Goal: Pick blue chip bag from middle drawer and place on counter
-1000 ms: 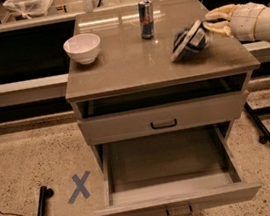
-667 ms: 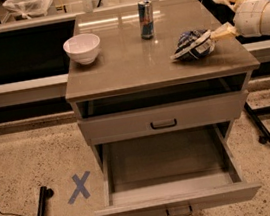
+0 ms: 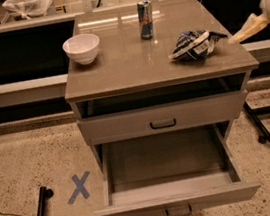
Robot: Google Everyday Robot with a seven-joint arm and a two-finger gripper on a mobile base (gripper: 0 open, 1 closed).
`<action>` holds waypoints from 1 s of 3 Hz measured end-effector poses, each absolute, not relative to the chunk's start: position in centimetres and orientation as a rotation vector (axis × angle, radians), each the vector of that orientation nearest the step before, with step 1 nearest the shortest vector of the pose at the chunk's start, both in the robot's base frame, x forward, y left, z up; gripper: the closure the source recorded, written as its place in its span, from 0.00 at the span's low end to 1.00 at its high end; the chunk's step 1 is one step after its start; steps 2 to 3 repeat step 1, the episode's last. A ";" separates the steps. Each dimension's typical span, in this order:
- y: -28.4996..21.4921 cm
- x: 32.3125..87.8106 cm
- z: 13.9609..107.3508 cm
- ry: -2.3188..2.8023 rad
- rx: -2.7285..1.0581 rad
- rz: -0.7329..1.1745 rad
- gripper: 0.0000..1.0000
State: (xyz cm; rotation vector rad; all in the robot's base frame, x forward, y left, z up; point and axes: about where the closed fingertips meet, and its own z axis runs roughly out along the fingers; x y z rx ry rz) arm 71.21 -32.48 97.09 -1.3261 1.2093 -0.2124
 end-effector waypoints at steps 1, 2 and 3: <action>-32.3 71.1 97.0 1.208 -1.332 -0.206 0.00; -32.3 71.1 97.0 1.208 -1.332 -0.206 0.00; -32.3 71.1 97.0 1.208 -1.332 -0.206 0.00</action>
Offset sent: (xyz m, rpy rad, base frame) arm 0.0000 0.0000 0.0000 0.0000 0.0000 0.0000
